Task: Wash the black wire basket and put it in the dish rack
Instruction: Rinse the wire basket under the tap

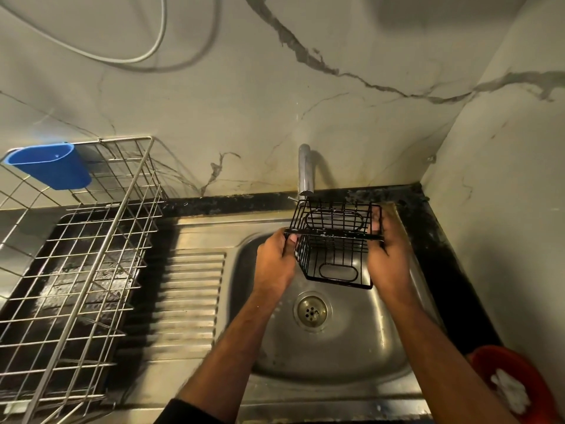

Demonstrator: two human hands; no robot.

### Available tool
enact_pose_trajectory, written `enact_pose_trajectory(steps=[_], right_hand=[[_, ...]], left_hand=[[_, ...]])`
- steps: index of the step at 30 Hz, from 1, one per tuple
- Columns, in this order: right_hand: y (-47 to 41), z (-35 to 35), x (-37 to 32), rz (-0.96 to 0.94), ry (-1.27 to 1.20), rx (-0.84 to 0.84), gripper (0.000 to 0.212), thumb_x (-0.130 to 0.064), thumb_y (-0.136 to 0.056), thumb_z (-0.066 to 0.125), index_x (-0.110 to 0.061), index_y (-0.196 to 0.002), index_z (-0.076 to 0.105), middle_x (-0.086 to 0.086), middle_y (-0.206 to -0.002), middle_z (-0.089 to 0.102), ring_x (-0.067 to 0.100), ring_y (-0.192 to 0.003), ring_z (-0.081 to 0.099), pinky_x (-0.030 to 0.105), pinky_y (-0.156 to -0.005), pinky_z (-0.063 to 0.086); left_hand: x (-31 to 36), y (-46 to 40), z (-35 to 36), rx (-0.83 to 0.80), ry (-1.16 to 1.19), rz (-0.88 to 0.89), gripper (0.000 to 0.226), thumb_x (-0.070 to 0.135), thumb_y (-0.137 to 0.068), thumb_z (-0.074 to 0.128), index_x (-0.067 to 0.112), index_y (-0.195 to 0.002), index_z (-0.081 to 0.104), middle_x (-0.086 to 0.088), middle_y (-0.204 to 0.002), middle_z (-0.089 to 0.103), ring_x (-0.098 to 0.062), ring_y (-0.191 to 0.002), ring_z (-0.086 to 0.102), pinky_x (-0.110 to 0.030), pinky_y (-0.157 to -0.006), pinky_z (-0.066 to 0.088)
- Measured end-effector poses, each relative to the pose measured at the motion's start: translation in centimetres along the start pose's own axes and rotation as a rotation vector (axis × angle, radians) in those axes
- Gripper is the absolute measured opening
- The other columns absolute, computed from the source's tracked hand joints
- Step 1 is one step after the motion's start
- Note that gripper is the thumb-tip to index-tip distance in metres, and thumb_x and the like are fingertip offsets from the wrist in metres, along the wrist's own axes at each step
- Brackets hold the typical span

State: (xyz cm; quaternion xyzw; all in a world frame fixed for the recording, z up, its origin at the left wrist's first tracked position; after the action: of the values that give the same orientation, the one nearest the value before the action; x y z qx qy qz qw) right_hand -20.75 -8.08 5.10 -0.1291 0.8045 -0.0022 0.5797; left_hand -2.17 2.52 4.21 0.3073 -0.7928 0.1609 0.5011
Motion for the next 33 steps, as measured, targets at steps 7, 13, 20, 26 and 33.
enact_pose_trajectory(steps=[7, 13, 20, 26, 33], right_hand=[[0.2, 0.9, 0.1, 0.048, -0.027, -0.037, 0.051, -0.010, -0.099, 0.050, -0.033, -0.145, 0.047, -0.010, -0.141, 0.055, 0.008, -0.131, 0.049, 0.040, -0.113, 0.040], [0.6, 1.8, -0.5, 0.024, -0.070, -0.062, 0.053, -0.005, -0.099, 0.050, -0.029, -0.146, 0.046, -0.010, -0.140, 0.056, 0.005, -0.130, 0.049, 0.023, -0.107, 0.038], [0.6, 2.6, -0.9, 0.008, -0.120, -0.082, 0.055, 0.004, -0.098, 0.048, -0.020, -0.147, 0.047, -0.011, -0.139, 0.055, -0.020, -0.119, 0.046, -0.003, -0.094, 0.033], [0.4, 2.9, -0.5, 0.021, -0.121, -0.091, 0.052, -0.001, -0.099, 0.050, -0.022, -0.146, 0.047, -0.014, -0.137, 0.055, -0.023, -0.118, 0.044, -0.004, -0.094, 0.032], [0.0, 3.6, 0.2, 0.052, -0.096, -0.116, 0.053, -0.005, -0.101, 0.049, -0.028, -0.148, 0.044, -0.013, -0.142, 0.052, -0.012, -0.123, 0.047, 0.002, -0.095, 0.033]], left_hand=[[-0.4, 0.3, -0.8, 0.044, -0.021, 0.029, 0.024, 0.028, -0.105, 0.053, 0.016, -0.117, 0.069, 0.005, -0.101, 0.073, -0.002, -0.093, 0.065, -0.017, -0.080, 0.046], [-0.9, 0.3, -1.7, 0.069, -0.055, 0.038, 0.027, 0.031, -0.105, 0.052, 0.015, -0.117, 0.069, 0.005, -0.100, 0.073, -0.004, -0.091, 0.066, -0.018, -0.079, 0.051], [-1.2, 0.3, -2.2, 0.103, -0.022, 0.033, 0.029, 0.031, -0.104, 0.053, 0.013, -0.120, 0.068, 0.003, -0.106, 0.075, -0.010, -0.100, 0.069, -0.036, -0.093, 0.056], [-1.8, 0.4, -2.3, 0.110, -0.016, 0.037, 0.029, 0.029, -0.104, 0.054, 0.013, -0.123, 0.067, 0.002, -0.110, 0.075, -0.011, -0.104, 0.068, -0.036, -0.096, 0.055], [-2.0, 0.1, -2.5, 0.101, -0.023, 0.028, 0.027, 0.029, -0.104, 0.054, 0.015, -0.122, 0.068, 0.006, -0.108, 0.075, -0.006, -0.103, 0.067, -0.028, -0.093, 0.053]])
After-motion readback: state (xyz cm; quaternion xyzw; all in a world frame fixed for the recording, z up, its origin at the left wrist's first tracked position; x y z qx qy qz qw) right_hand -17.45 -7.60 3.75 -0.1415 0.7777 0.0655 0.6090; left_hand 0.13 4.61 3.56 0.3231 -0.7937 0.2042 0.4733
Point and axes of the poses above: each hand's wrist, its own y-axis away from the middle knuckle, its own z-axis out of the palm, x = y × z, the point moved 4 cm from there along -y, towards the middle knuckle
